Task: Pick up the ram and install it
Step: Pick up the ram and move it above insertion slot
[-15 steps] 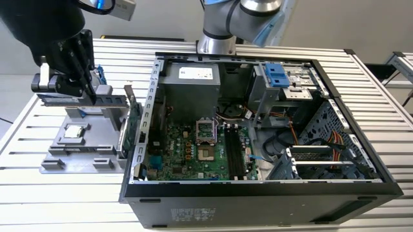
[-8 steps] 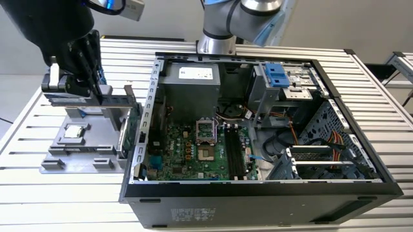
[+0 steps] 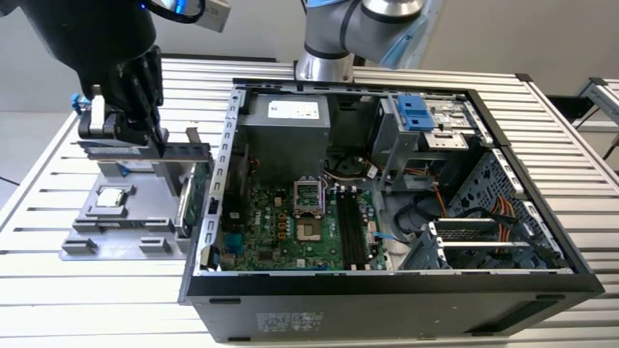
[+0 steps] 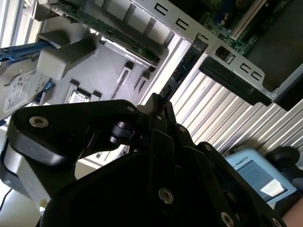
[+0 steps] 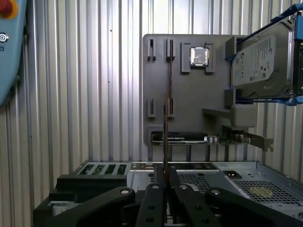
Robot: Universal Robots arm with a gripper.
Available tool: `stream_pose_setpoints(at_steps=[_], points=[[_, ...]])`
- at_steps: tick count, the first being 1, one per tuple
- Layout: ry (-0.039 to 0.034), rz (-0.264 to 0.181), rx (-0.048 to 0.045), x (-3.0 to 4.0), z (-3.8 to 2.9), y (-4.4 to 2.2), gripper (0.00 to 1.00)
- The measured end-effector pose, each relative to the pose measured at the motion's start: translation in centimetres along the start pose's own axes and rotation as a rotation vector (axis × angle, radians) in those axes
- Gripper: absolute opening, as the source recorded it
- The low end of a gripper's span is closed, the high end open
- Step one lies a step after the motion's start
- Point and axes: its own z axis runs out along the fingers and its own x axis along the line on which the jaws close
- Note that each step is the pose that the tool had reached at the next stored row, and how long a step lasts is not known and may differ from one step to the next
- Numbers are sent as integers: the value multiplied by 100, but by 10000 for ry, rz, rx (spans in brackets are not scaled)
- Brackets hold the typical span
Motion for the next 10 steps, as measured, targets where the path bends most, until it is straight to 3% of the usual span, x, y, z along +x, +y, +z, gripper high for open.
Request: stream_pose_setpoints(at_steps=[10], points=[[0, 0, -1, -1, 0, -125, 0]])
